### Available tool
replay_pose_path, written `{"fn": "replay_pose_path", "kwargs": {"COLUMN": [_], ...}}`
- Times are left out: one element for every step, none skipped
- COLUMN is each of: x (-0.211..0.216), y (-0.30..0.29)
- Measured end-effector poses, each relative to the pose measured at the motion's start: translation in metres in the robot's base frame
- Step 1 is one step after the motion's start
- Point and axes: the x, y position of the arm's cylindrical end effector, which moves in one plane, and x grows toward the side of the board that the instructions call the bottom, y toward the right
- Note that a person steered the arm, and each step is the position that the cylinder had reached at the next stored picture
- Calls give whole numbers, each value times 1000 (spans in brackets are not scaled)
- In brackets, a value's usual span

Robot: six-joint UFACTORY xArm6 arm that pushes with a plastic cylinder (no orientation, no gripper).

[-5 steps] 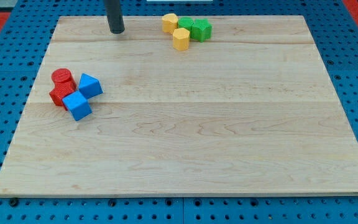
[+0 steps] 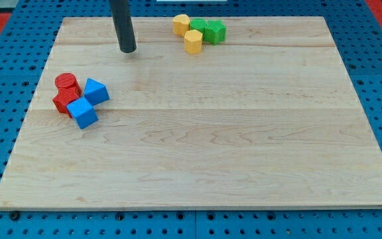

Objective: Place the blue triangle right to the blue cube

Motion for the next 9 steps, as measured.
{"fn": "replay_pose_path", "kwargs": {"x": [0, 18, 47, 53, 53, 63, 73, 77, 101], "y": [0, -5, -17, -21, -25, -50, -58, -58, -58]}}
